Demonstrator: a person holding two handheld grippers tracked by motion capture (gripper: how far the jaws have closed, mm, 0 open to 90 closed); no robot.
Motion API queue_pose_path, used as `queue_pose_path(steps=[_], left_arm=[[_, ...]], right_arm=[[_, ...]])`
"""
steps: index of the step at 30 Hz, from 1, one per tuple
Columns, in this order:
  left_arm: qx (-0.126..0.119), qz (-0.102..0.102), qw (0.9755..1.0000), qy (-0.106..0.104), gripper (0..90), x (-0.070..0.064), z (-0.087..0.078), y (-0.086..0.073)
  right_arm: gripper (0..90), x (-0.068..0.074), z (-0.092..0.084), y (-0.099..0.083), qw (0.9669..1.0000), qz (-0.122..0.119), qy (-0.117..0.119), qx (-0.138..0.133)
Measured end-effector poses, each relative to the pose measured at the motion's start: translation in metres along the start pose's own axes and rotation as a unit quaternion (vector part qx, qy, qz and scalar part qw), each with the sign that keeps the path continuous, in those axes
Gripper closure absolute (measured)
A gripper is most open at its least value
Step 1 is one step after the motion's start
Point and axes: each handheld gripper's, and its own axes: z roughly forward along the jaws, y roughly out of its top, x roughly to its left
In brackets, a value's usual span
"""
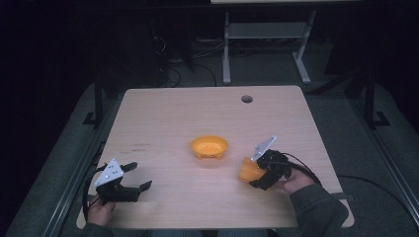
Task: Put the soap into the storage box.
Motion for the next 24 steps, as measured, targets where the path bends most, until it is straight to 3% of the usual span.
queue_pose_path(steps=[13, 24], left_arm=[[-0.001, 0.0, 1.0, 0.0, 14.3, 0.0, -0.001, 0.0], [-0.004, -0.001, 1.0, 0.0, 14.3, 0.001, 0.0, 0.0]], right_arm=[[20.6, -0.009, -0.003, 0.019, 0.9998, -0.018, 0.005, -0.003], [20.5, -0.018, -0.004, 0.027, 0.9998, -0.016, 0.012, -0.006]])
